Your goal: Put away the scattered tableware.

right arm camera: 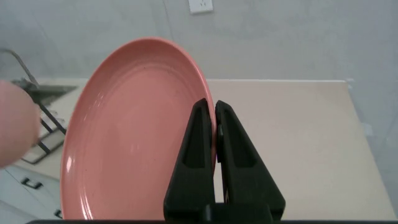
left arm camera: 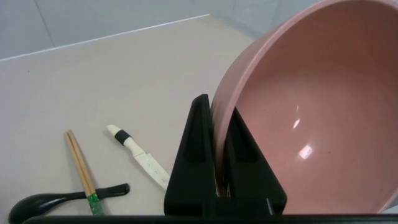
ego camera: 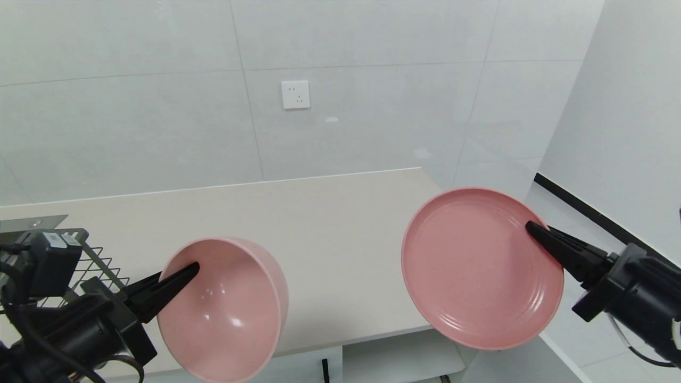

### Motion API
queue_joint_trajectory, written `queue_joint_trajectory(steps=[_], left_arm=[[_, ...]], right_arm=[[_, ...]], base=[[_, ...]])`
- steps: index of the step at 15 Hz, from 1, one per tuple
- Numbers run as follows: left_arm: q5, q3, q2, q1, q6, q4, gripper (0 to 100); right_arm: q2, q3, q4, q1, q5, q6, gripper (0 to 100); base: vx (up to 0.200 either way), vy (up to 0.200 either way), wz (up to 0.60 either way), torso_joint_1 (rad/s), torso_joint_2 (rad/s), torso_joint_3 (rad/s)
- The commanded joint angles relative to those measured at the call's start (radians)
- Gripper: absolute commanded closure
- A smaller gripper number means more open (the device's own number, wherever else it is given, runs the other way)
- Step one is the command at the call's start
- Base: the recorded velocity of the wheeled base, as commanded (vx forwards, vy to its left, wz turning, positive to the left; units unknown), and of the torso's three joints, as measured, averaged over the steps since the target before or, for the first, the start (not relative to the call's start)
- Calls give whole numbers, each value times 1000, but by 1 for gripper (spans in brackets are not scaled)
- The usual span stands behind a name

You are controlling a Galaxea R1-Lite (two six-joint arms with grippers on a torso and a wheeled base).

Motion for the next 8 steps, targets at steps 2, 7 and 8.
queue_joint_trajectory(steps=[2,7,8], left_arm=[[1,0,-1,0,-1,3,100],[-1,0,-2,0,15,28,100],[-1,0,-4,0,30,37,100]], right_arm=[[43,11,-1,2,-9,-21,100],[41,11,-1,0,-9,-27,100],[41,11,-1,0,-9,-29,100]], base=[[-200,0,0,12,7,2],[-160,0,0,-6,-2,7],[0,0,0,0,0,0]])
